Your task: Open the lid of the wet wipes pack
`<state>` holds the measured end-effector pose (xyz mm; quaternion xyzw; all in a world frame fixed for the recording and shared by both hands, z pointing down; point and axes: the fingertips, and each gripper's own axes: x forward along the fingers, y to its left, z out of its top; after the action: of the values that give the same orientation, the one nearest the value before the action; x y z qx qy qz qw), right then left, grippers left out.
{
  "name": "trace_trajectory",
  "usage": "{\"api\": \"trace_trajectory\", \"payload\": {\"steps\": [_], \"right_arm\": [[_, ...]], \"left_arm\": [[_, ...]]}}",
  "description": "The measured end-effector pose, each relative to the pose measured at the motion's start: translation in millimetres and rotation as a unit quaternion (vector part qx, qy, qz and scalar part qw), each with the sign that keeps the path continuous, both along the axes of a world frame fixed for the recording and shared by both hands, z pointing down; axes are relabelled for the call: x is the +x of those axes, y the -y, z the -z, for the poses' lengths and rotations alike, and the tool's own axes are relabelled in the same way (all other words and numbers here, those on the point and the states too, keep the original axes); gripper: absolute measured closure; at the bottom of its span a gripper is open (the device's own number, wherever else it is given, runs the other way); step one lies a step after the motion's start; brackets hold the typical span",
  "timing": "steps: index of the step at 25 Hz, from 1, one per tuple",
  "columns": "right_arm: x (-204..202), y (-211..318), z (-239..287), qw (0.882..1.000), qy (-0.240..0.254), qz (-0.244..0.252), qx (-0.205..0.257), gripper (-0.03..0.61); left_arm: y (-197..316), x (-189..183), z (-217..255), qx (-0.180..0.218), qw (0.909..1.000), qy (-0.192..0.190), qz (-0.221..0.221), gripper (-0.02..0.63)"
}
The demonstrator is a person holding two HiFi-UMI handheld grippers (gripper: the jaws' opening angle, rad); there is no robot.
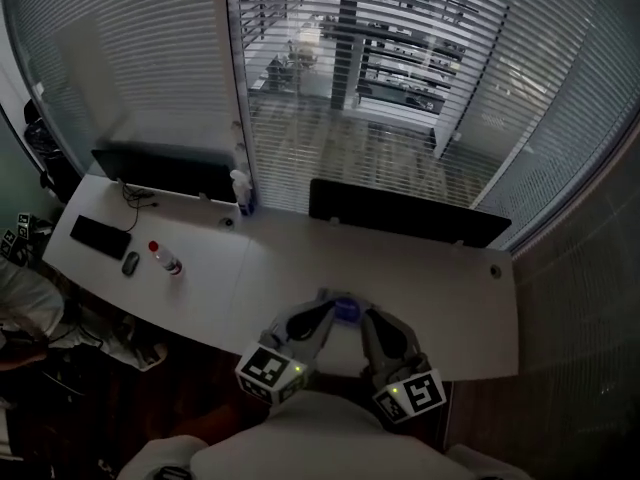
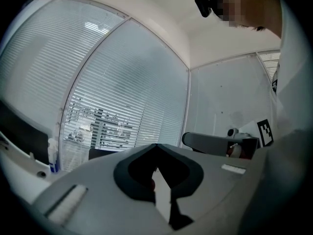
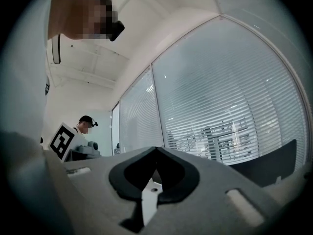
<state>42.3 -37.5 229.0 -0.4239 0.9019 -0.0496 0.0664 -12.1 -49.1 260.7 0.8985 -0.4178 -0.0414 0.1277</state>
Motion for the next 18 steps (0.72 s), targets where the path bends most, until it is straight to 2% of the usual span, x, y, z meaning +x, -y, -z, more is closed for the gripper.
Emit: {"api": "trace_trajectory", "payload": {"steps": [11, 18], "right_arm": [[-3.7, 8.2, -14.1, 1.000, -0.005, 0.006, -0.022, 0.577], [-8.9, 9.0, -43.8, 0.999, -0.019, 0.002, -0.037, 0.577]], "left_arm": [[10.3, -19.3, -16.3, -0.014, 0.9994, 0.017, 0.026, 0.611], [10.2, -32.9, -44.0, -0.028, 0.9990, 0.021, 0.027, 0.611]]}}
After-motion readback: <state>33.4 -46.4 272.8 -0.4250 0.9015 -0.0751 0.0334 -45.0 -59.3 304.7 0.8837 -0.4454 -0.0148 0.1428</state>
